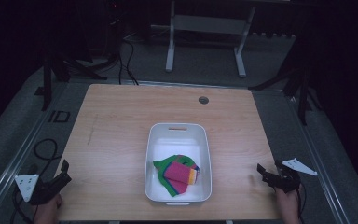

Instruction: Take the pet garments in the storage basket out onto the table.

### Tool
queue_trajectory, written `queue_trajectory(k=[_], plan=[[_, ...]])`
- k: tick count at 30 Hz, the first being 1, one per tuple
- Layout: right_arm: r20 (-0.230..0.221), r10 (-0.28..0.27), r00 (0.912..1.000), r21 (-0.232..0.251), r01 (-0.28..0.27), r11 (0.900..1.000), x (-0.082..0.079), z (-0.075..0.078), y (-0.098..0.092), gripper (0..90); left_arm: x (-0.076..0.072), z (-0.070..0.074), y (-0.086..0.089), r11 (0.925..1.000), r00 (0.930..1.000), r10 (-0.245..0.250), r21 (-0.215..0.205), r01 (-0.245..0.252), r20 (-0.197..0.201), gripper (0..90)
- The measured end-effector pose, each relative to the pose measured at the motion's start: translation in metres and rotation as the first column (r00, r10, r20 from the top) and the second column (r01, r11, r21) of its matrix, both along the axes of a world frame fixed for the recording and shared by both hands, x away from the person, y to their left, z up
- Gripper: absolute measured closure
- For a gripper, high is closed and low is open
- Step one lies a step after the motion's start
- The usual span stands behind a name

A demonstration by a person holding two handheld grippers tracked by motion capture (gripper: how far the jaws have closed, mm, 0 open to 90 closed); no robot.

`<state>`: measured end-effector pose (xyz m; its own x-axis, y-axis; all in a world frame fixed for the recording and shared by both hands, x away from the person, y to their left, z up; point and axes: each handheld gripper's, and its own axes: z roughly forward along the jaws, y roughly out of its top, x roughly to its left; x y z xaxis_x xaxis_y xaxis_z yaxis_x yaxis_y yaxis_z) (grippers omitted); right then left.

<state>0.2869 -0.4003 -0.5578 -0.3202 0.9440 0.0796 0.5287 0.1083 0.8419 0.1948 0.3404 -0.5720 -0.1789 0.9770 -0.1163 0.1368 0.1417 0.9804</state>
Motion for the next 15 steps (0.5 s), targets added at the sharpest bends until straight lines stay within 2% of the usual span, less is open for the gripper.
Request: queue_trajectory(k=[2,4,6,8,11,15], plan=[[-0.035,0.038,0.9987,0.000,-0.038,0.999,0.0016,-0.0004,-0.0007,13.9,-0.0001,-0.0001,0.0001,1.0000,1.0000,-0.001,-0.001,0.001,0.002,1.8],[-0.071,0.078,0.9944,-0.024,-0.080,0.996,0.0020,-0.0007,-0.0011,13.8,-0.0005,-0.0002,0.0001,1.0000,1.0000,-0.002,0.001,0.002,0.004,1.8],[-0.113,0.122,0.9861,-0.042,-0.128,0.991,0.0023,-0.0016,-0.0029,13.8,-0.0005,-0.0001,0.0002,1.0000,1.0000,-0.003,0.000,0.003,0.004,1.8],[-0.146,0.180,0.9728,-0.031,-0.186,0.982,0.0018,-0.0021,-0.0056,13.8,-0.0005,-0.0001,0.0002,1.0000,1.0000,-0.003,-0.001,0.003,0.004,1.8],[-0.163,0.258,0.9522,-0.026,-0.266,0.964,0.0000,-0.0010,-0.0056,13.7,-0.0004,-0.0001,-0.0001,1.0000,1.0000,-0.007,0.005,0.007,0.001,1.8],[-0.180,0.356,0.9171,-0.036,-0.368,0.929,-0.0011,0.0012,0.0003,13.8,-0.0001,0.0000,-0.0006,0.9999,1.0000,-0.008,0.009,0.008,0.001,1.8]])
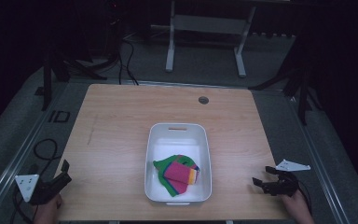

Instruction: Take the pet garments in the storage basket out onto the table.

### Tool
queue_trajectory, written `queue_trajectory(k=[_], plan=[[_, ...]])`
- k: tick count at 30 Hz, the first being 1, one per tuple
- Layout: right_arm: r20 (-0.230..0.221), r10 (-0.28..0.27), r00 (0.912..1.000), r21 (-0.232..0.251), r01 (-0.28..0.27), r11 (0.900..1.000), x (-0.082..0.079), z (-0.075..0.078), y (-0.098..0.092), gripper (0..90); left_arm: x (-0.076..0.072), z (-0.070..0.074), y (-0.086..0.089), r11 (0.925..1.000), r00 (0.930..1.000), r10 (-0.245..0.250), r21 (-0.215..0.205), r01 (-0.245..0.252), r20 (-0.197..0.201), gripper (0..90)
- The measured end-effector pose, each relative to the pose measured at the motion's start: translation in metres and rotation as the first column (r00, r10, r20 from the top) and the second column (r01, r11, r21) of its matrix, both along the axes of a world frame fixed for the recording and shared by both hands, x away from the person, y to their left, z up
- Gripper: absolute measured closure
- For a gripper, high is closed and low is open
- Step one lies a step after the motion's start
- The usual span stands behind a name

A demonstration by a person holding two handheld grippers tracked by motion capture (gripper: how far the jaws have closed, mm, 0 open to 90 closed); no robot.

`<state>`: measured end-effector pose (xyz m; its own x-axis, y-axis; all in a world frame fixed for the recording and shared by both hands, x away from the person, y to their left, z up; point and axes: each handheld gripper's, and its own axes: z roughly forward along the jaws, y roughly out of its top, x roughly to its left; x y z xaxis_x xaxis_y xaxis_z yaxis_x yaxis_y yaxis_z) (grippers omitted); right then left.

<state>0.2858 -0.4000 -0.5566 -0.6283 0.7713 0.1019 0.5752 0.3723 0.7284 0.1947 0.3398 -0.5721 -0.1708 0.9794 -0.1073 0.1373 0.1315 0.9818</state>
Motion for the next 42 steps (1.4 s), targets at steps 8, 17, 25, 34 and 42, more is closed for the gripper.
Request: queue_trajectory(k=[8,17,25,34,42], plan=[[-0.013,0.180,0.9835,-0.036,-0.181,0.983,-0.001,0.005,0.027,13.8,0.000,0.000,0.000,1.0000,1.0000,-0.003,-0.002,0.003,0.003,1.8],[-0.067,0.303,0.9507,0.004,-0.303,0.953,0.004,0.015,0.061,14.2,0.000,0.000,0.001,0.9999,1.0000,-0.009,-0.010,0.009,0.001,1.8],[-0.037,0.367,0.9296,0.049,-0.365,0.930,0.006,0.042,0.092,13.8,0.000,0.000,0.001,0.9999,0.9999,-0.010,-0.011,0.010,0.003,1.8],[-0.017,0.449,0.8936,0.057,-0.447,0.893,0.007,0.077,0.127,13.0,0.000,0.000,0.002,0.9998,0.9999,-0.013,-0.013,0.013,0.002,1.8],[0.011,0.508,0.8615,0.027,-0.508,0.861,0.011,0.096,0.155,12.4,0.000,0.000,0.002,0.9998,0.9999,-0.017,-0.014,0.017,0.003,1.8]])
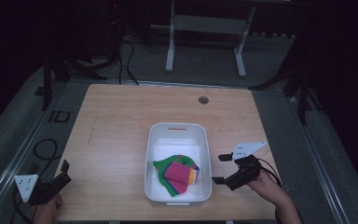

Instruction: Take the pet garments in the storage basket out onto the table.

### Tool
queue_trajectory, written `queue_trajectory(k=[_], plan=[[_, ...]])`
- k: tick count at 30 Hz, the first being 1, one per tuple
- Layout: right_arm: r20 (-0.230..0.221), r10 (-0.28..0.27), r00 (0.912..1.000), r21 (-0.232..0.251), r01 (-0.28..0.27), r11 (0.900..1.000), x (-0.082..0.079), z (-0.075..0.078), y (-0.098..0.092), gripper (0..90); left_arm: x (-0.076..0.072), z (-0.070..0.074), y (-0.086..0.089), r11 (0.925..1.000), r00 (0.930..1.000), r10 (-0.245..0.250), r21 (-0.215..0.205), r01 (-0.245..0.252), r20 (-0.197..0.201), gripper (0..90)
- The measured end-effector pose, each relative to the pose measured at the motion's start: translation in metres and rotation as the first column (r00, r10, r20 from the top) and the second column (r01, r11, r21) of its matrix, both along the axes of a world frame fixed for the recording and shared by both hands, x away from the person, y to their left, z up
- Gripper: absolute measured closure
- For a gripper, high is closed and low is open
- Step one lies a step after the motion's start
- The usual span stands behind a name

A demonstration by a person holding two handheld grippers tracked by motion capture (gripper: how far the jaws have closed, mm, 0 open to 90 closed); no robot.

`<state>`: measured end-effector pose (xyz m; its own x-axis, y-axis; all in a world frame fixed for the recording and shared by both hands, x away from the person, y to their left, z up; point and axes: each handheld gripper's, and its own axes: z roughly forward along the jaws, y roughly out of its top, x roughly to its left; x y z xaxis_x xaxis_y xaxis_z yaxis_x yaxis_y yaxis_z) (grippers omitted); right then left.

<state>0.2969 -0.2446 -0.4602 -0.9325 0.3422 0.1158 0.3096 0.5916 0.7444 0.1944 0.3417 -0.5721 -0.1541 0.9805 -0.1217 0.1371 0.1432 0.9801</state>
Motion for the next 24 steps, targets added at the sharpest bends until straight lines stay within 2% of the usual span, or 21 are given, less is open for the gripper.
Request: queue_trajectory(k=[4,5,8,12,15,24], plan=[[0.004,0.021,0.9998,0.000,-0.021,1.000,0.002,0.005,0.011,12.4,0.000,0.000,0.000,1.0000,1.0000,0.000,-0.001,0.000,0.001,1.8],[0.003,0.039,0.9992,0.012,-0.039,0.999,0.005,0.008,0.019,12.4,0.000,0.000,0.000,1.0000,1.0000,0.000,-0.001,0.000,0.001,1.8],[-0.001,0.062,0.9981,0.006,-0.062,0.998,0.007,0.010,0.031,12.5,0.000,0.000,0.000,1.0000,1.0000,-0.001,-0.002,0.001,0.000,1.8],[0.003,0.081,0.9967,-0.038,-0.081,0.996,0.007,0.009,0.049,12.4,0.000,0.000,0.001,1.0000,1.0000,-0.003,-0.003,0.003,-0.002,1.8],[-0.012,0.109,0.9940,-0.073,-0.109,0.991,0.009,0.005,0.064,12.0,0.000,0.000,0.001,1.0000,1.0000,-0.004,-0.003,0.004,-0.001,1.8],[-0.051,0.134,0.9896,-0.167,-0.141,0.976,0.016,-0.003,0.107,11.9,0.000,0.000,0.001,1.0000,1.0000,-0.008,-0.005,0.008,-0.003,1.8]])
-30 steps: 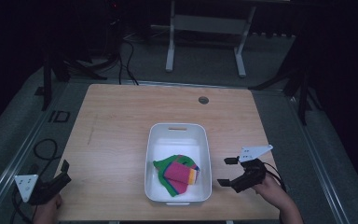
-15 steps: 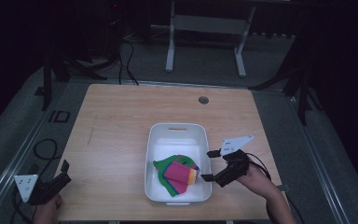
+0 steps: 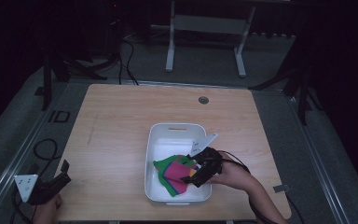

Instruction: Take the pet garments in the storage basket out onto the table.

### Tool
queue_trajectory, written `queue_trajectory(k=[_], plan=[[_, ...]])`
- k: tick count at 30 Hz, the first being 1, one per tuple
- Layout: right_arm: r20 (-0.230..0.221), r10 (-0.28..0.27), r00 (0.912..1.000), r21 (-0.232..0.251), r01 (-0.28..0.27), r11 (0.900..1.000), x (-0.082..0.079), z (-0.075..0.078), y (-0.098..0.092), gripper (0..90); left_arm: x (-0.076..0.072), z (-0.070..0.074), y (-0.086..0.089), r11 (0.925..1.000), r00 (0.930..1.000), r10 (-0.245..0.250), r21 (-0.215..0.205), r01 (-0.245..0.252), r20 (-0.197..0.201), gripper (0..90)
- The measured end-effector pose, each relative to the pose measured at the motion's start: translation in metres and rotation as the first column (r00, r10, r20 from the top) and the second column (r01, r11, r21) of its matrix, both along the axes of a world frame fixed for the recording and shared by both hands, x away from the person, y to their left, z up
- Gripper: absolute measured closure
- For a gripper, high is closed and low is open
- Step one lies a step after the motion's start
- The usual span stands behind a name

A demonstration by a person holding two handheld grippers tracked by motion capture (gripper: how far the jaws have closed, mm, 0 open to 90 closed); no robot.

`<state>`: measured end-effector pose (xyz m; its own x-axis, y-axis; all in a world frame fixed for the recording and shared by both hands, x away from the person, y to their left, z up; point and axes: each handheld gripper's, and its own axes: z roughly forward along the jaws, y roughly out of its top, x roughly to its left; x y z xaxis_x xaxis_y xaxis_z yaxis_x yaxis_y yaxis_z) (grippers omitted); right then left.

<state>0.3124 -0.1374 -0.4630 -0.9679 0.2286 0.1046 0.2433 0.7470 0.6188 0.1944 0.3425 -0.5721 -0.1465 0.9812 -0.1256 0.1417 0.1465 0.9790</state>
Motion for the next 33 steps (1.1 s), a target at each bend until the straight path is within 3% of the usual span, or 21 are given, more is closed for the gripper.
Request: queue_trajectory(k=[9,15,20,26,30,32,33], plan=[[-0.004,0.013,0.9999,-0.082,-0.014,0.997,0.008,-0.008,0.031,13.3,0.000,0.000,0.000,1.0000,1.0000,-0.005,-0.003,0.005,-0.001,1.8],[0.024,0.003,0.9997,-0.185,0.001,0.983,0.014,-0.020,0.055,13.6,0.000,0.000,0.000,1.0000,1.0000,-0.008,-0.002,0.008,-0.001,1.8],[-0.007,0.006,1.0000,-0.227,-0.008,0.974,0.020,-0.031,0.068,13.6,0.000,0.000,0.000,1.0000,1.0000,-0.009,-0.003,0.009,0.000,1.8],[-0.014,0.005,0.9999,-0.339,-0.010,0.941,0.023,-0.050,0.082,13.7,0.000,0.000,0.000,0.9999,0.9999,-0.011,-0.003,0.011,0.000,1.8],[0.020,0.043,0.9989,-0.432,-0.030,0.902,0.019,-0.061,0.089,15.5,0.000,0.000,0.001,0.9999,0.9999,-0.013,-0.003,0.013,-0.001,1.8],[0.080,0.070,0.9943,-0.457,-0.025,0.889,0.015,-0.063,0.091,24.1,0.000,0.000,0.001,0.9999,0.9999,-0.014,-0.002,0.014,-0.001,1.8],[0.080,0.070,0.9943,-0.457,-0.025,0.889,0.015,-0.063,0.091,24.1,0.000,0.000,0.001,0.9999,0.9999,-0.014,-0.002,0.014,-0.001,1.8]])
